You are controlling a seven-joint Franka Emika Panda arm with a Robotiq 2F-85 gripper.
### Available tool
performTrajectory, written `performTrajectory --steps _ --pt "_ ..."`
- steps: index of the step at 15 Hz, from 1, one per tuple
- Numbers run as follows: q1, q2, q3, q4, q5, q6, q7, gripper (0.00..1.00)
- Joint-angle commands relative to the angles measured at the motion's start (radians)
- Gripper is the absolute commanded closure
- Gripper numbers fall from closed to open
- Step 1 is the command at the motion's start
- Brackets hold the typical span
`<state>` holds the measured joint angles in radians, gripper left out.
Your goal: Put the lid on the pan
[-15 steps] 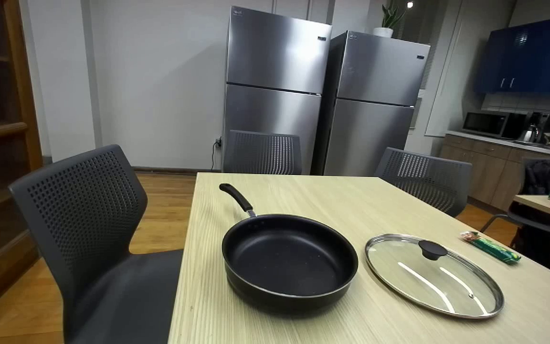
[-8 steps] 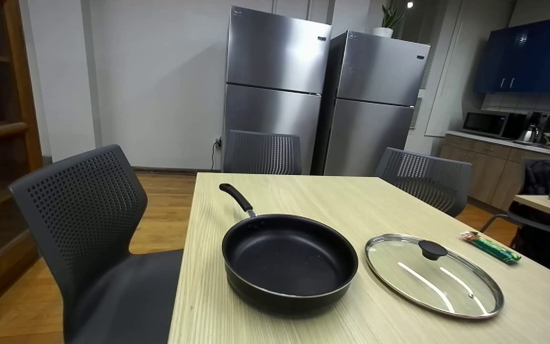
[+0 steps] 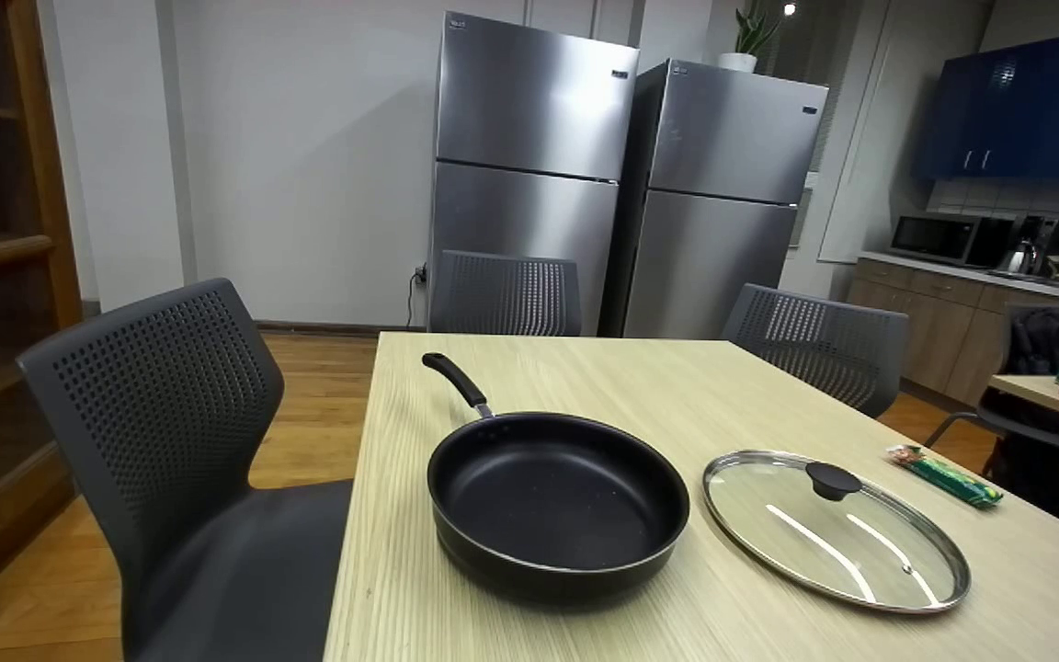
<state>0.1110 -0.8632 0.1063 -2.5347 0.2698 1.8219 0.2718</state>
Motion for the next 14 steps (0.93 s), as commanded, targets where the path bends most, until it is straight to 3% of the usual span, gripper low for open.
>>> performTrajectory --steps 1,8,14 --pt "-0.02 0.0 0.013 0.004 0.011 -0.007 -0.012 0.0" --pt "-0.017 0.005 0.003 -0.001 0.019 0.003 -0.026 0.0" --pt "-0.033 0.017 -0.03 -0.071 0.044 0.177 -0.052 0.0"
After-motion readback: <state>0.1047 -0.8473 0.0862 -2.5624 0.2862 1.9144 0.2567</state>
